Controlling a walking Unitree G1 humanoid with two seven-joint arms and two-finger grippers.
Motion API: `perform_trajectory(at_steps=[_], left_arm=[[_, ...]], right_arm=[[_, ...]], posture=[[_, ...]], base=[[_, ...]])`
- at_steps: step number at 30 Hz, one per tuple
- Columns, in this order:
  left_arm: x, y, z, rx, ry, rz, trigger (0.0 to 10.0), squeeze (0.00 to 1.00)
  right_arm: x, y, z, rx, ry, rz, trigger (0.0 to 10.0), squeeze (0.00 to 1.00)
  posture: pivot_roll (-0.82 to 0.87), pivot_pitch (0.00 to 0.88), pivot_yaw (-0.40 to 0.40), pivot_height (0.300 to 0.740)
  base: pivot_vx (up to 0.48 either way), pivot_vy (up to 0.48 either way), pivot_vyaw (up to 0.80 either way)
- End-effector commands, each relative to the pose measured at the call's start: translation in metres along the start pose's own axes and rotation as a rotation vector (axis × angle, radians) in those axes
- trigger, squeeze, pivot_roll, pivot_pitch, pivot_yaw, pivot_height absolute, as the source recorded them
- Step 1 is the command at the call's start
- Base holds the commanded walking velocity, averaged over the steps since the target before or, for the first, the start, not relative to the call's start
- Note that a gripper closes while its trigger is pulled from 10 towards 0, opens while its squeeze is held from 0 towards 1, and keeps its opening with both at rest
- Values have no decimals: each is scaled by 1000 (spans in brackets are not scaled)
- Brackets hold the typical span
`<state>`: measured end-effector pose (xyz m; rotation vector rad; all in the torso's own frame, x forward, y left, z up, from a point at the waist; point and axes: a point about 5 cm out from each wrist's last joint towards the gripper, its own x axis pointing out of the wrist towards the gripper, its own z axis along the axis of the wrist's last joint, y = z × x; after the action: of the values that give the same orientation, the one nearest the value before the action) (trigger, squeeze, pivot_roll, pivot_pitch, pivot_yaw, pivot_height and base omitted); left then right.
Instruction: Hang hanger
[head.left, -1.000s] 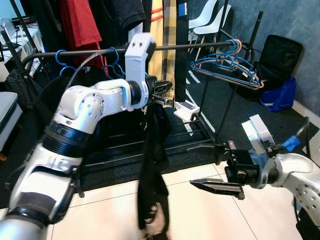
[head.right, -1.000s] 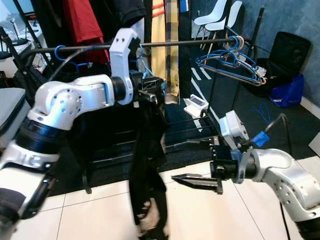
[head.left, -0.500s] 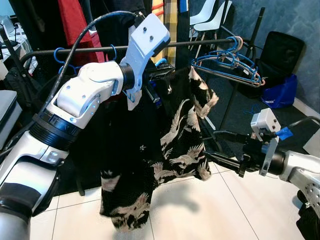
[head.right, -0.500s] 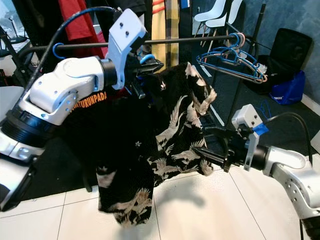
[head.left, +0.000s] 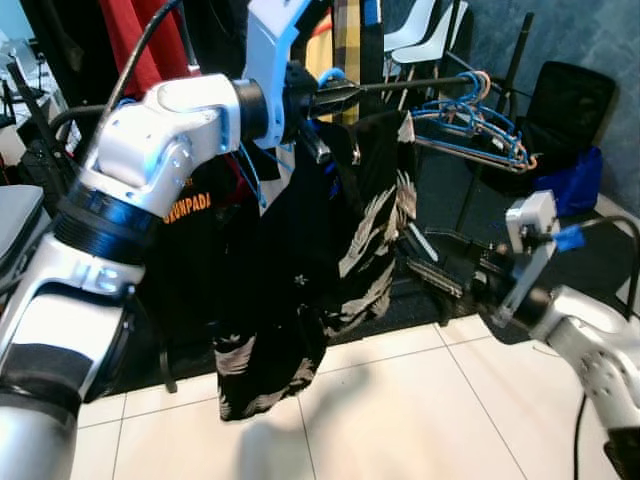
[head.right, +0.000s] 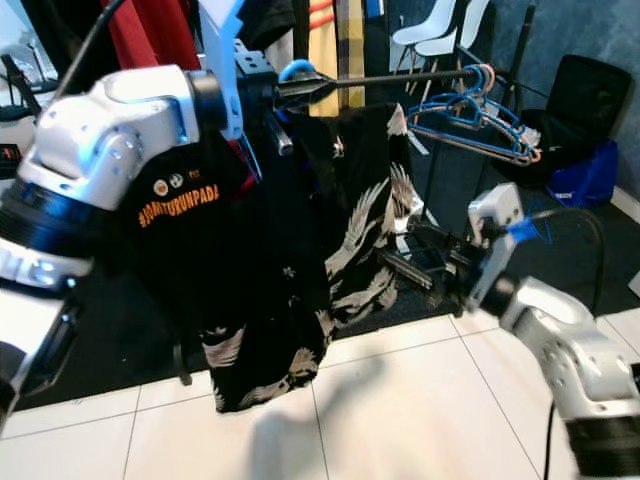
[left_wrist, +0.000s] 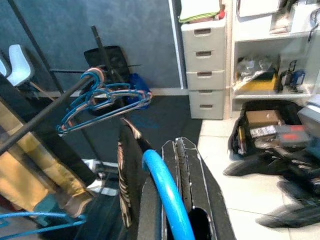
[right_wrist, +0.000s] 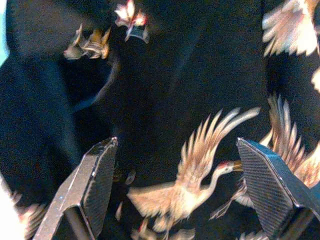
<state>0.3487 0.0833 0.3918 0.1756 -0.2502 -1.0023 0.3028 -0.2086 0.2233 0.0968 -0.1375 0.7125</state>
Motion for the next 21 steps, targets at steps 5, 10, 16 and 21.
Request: perform_trajectory(at_steps=[5, 10, 16, 21], left_arm=[[2, 5, 23, -64, -56, -10, 10000, 0], [5, 3, 31, -77, -84, -9, 10000, 0], [9, -1, 35, -94, -81, -14, 10000, 0], [12, -2, 40, -117, -83, -29, 10000, 0]], right_arm=[[10, -3, 3, 21, -43, -59, 10000, 0], [14, 7, 0, 34, -22, 6, 10000, 0], [16, 19, 4, 65, -48, 109, 10000, 0], [25, 17, 1, 46, -24, 78, 10000, 0]], posture=[[-76, 0, 57, 740], [-73, 0, 52, 740], [-63, 0, 35, 740], [-61, 0, 47, 740]], base=[[0, 0, 0], [0, 0, 0], [0, 0, 0], [0, 0, 0]])
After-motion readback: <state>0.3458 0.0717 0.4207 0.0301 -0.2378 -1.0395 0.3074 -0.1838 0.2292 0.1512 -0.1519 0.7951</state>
